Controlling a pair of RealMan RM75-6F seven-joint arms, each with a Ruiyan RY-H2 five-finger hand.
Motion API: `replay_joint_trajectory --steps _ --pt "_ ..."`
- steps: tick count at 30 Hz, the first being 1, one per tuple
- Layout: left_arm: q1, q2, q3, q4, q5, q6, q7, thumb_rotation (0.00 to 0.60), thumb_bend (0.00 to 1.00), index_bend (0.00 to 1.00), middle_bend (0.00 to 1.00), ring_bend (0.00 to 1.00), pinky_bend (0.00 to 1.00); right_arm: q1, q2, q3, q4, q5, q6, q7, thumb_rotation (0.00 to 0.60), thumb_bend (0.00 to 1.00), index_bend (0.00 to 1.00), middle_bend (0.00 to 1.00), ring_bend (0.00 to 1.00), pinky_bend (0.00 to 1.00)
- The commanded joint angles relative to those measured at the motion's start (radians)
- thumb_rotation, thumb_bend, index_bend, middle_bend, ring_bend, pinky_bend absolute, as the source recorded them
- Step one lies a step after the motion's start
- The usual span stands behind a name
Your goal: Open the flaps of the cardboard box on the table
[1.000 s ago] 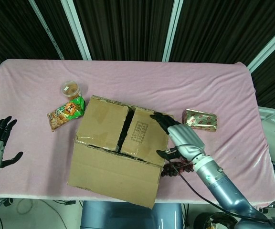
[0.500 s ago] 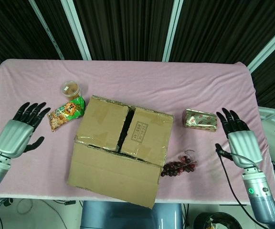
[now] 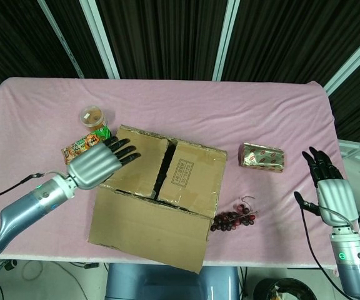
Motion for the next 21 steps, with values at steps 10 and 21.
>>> replay_joint_trajectory --steps 10,21 --pt "-0.267 -0.153 -0.02 0.086 -0.027 -0.233 0.093 0.6 0.73 0.23 0.27 0.18 0.28 -0.023 0.014 0.044 -0.003 0.011 -0.023 0.048 0.6 0.33 0.0 0.0 0.0 0.24" --pt "-0.36 -0.252 0.035 0.126 -0.054 -0.267 0.135 0.6 0.77 0.32 0.41 0.27 0.33 -0.044 0.021 0.081 -0.01 0.008 -0.046 0.063 0.6 0.33 0.0 0.0 0.0 0.24"
